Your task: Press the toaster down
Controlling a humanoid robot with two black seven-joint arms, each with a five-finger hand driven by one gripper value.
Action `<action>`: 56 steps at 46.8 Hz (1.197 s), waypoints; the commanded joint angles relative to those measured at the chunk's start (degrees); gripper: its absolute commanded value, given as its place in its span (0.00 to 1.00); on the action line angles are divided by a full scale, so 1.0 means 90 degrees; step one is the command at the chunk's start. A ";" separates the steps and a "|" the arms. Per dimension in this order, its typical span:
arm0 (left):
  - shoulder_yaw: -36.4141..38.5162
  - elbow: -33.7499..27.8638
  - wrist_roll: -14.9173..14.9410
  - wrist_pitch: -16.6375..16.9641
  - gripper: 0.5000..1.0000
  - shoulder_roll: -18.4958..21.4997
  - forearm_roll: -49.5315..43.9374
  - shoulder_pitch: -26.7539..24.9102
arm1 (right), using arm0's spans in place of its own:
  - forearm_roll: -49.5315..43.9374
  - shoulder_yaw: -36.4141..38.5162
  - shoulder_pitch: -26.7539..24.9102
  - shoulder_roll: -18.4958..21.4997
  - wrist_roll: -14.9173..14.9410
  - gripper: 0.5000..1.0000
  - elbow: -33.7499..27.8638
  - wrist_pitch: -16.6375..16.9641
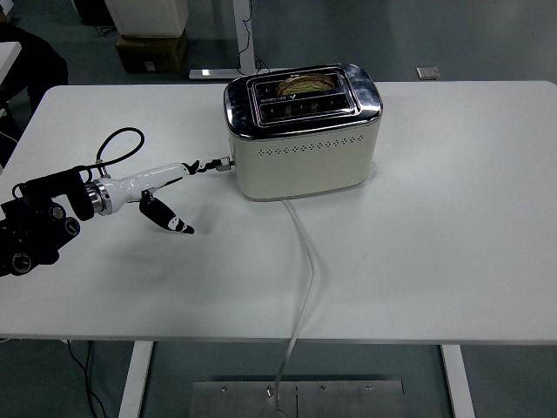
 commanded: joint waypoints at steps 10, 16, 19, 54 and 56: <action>0.0002 0.0091 0.0004 0.0005 1.00 0.0028 -0.0175 0.0058 | 0.0000 0.0000 0.0000 0.0000 0.0000 1.00 -0.0005 -0.0001; 0.0002 0.0101 -0.0006 -0.0005 1.00 0.0086 -0.0342 0.0038 | 0.0000 0.0000 0.0000 0.0000 0.0000 1.00 -0.0005 -0.0001; 0.0002 0.0121 0.0004 -0.0005 1.00 0.0086 -0.0381 0.0029 | 0.0000 0.0000 0.0000 0.0000 0.0000 1.00 0.0005 -0.0001; -0.0028 0.0570 0.0004 -0.0005 1.00 0.0457 -0.5135 -0.0215 | 0.0000 0.0000 0.0000 0.0000 0.0000 1.00 0.0005 -0.0001; -0.0028 0.0618 0.0004 -0.0005 1.00 0.0467 -0.5496 -0.0245 | 0.0000 0.0000 0.0000 0.0000 0.0000 1.00 -0.0005 -0.0001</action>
